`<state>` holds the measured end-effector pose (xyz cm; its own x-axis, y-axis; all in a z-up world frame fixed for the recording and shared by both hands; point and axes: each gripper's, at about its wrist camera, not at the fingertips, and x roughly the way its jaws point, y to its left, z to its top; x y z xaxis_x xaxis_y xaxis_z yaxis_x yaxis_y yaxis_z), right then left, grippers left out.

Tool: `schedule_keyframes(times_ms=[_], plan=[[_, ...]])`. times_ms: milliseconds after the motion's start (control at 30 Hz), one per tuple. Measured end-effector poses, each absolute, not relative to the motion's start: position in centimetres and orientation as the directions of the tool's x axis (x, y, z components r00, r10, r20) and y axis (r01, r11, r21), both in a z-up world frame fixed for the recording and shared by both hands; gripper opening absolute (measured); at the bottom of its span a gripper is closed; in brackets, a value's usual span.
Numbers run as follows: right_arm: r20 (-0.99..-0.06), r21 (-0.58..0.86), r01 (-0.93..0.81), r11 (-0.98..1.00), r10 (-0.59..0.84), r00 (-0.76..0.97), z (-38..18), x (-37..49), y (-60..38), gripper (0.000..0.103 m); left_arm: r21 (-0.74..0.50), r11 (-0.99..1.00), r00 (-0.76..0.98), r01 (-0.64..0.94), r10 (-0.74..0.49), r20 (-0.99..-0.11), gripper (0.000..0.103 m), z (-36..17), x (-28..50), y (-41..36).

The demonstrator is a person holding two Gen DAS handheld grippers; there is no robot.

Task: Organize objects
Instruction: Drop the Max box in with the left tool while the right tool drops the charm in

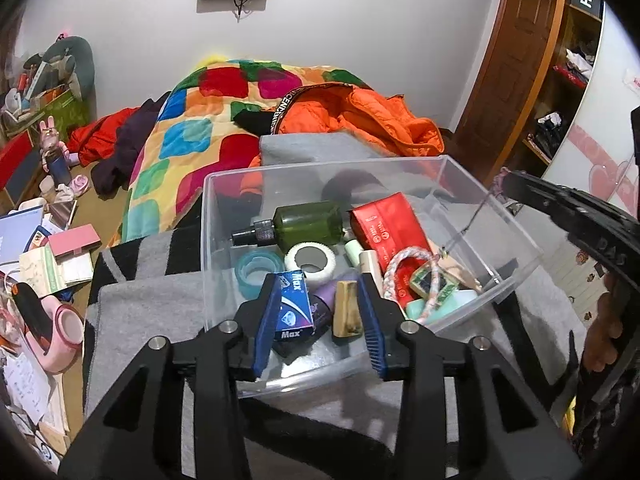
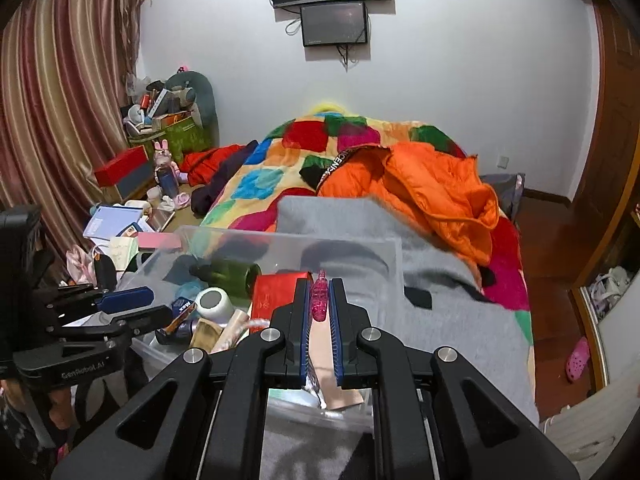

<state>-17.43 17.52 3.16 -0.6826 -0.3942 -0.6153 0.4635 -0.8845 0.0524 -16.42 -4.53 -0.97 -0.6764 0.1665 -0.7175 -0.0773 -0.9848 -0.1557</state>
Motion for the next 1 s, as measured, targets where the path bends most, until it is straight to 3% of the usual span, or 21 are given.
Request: schedule_keyframes(times_ms=[67, 400, 500, 633, 833, 1000], plan=[[-0.614, 0.024, 0.438, -0.899, -0.359, -0.703, 3.1, -17.5, 17.3, 0.008, -0.162, -0.984, -0.687, -0.078, 0.17, -0.706, 0.051, -0.7, -16.2, -4.6], [-0.693, 0.004, 0.458, -0.889, -0.333, -0.639, 0.0, -18.0, 16.4, 0.008, -0.157, -0.984, -0.692, -0.08, 0.168, -0.702, 0.053, -0.6, -15.8, -4.4], [-0.712, 0.018, 0.461, -0.887, -0.335, -0.616, -0.6, -17.9, 16.5, 0.01, -0.16, -0.984, -0.698, -0.077, 0.168, -0.696, 0.058, -0.6, -15.3, -4.5], [-0.716, 0.049, 0.461, -0.886, -0.353, -0.603, -0.7, -17.4, 17.2, 0.032, -0.154, -0.985, -0.716, -0.079, 0.163, -0.679, 0.062, -0.1, -14.5, -4.3], [-0.673, 0.068, 0.475, -0.877, -0.392, -0.627, 1.2, -15.2, 18.2, 0.038, -0.144, -0.986, -0.754, -0.081, 0.155, -0.638, 0.075, 1.4, -12.8, -3.9], [-0.607, 0.075, 0.488, -0.87, -0.428, -0.67, 3.4, -12.6, 19.0, 0.054, -0.107, -0.991, -0.799, -0.079, 0.127, -0.588, 0.09, 2.7, -10.6, -3.0]])
